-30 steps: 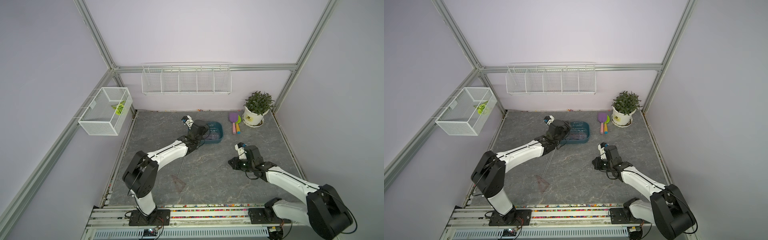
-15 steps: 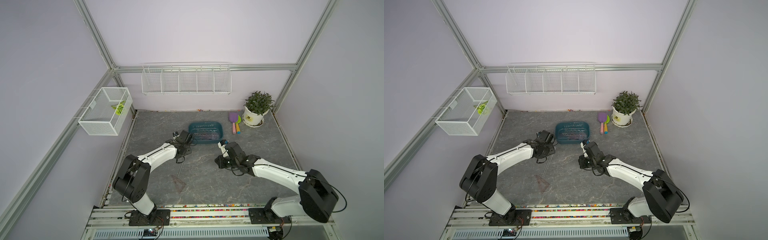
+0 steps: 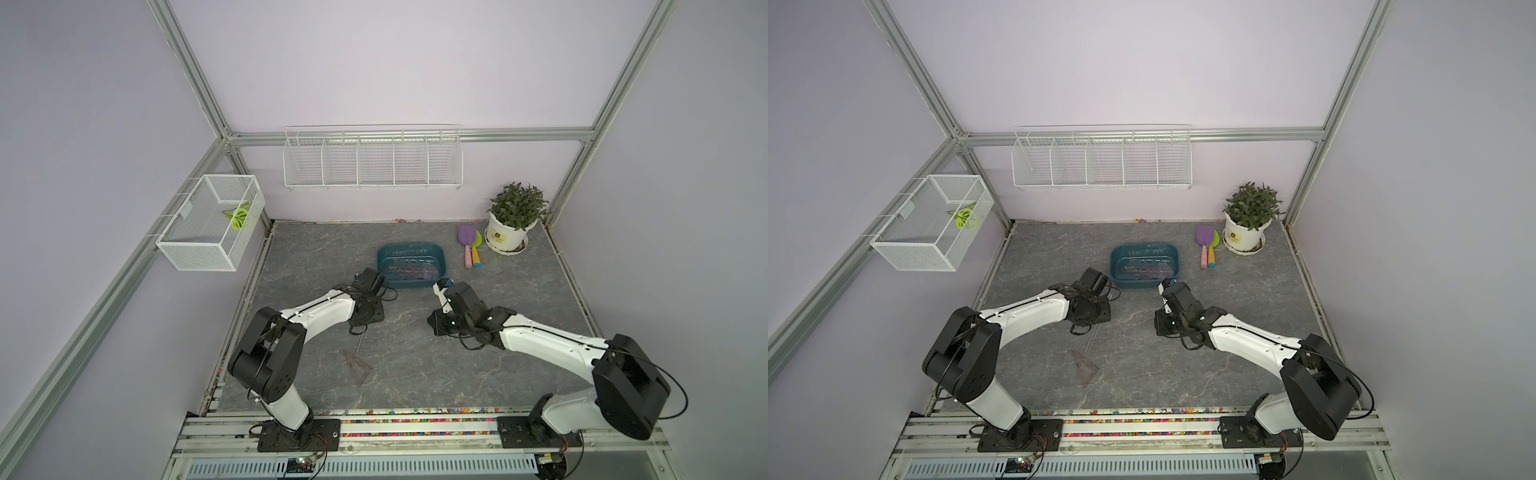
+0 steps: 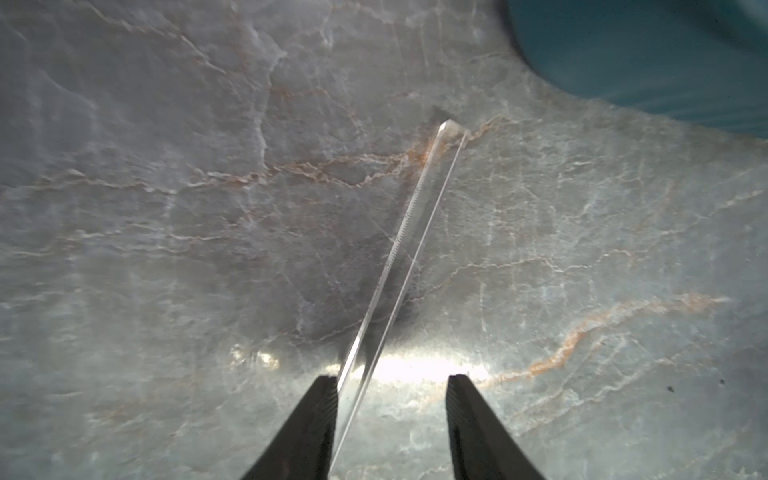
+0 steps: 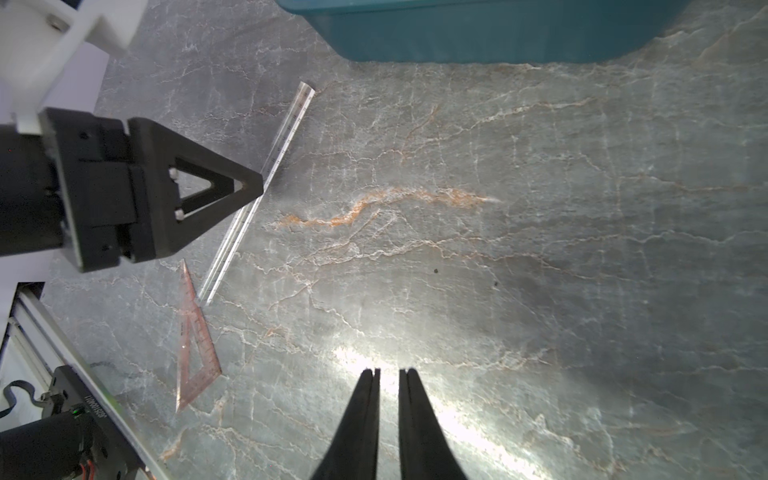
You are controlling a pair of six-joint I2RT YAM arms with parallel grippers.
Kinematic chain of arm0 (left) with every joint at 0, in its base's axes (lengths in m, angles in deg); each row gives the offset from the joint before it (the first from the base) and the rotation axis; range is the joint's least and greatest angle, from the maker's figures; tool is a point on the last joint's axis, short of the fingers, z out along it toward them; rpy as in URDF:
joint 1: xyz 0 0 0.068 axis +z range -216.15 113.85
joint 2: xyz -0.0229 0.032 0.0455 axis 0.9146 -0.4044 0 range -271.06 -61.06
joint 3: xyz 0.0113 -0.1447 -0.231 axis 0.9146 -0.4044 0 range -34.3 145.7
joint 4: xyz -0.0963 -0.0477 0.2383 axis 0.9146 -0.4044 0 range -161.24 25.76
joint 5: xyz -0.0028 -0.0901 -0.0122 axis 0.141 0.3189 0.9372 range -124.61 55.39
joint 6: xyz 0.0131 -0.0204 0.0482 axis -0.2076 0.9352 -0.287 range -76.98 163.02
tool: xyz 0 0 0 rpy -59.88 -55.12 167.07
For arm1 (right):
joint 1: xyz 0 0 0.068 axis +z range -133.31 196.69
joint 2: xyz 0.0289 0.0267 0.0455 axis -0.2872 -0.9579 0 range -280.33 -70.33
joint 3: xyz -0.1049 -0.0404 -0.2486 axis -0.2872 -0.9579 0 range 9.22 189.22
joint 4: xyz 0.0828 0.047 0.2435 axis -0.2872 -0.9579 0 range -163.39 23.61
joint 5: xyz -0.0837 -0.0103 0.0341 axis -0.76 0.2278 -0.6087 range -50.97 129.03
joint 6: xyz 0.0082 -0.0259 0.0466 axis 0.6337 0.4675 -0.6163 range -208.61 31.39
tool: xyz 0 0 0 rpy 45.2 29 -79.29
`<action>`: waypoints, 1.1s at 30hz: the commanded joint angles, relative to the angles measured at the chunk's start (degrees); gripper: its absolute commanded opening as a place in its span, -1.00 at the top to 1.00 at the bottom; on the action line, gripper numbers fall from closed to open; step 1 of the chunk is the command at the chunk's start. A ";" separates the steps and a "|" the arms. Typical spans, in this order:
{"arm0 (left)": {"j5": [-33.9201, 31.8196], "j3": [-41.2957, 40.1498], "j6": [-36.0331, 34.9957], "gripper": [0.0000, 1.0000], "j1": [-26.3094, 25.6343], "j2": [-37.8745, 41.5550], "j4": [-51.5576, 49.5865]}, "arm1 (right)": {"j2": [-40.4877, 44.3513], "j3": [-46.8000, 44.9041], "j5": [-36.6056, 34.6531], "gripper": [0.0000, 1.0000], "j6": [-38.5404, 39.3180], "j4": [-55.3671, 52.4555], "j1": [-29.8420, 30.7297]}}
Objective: Put the scattered rulers into the storage box
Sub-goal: Adjust the ruler at the center of the board.
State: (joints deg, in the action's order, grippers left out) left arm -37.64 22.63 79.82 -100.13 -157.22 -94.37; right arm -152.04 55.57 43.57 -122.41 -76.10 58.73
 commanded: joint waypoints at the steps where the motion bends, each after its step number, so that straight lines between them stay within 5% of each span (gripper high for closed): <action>1: 0.87 0.57 -1.67 0.08 0.05 -2.37 0.43 | -0.46 0.84 -1.10 0.67 0.05 -1.10 0.33; 11: 0.76 1.94 -2.26 0.31 -0.04 -4.51 0.36 | 0.22 -0.12 -1.85 0.67 0.27 -1.23 0.11; 18: 2.62 2.08 -2.90 0.64 -2.83 -4.91 2.15 | 2.15 -1.81 -2.21 0.68 0.44 -1.34 -0.43; 33: 7.85 8.26 -5.09 0.68 -14.64 -10.77 5.65 | 15.05 -15.50 -2.65 0.70 2.82 -3.41 -0.94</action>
State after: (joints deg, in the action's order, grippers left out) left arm -31.72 29.51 75.62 -112.96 -166.40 -89.08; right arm -139.21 42.78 41.97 -120.86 -78.05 57.92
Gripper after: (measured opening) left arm 0.162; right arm 0.150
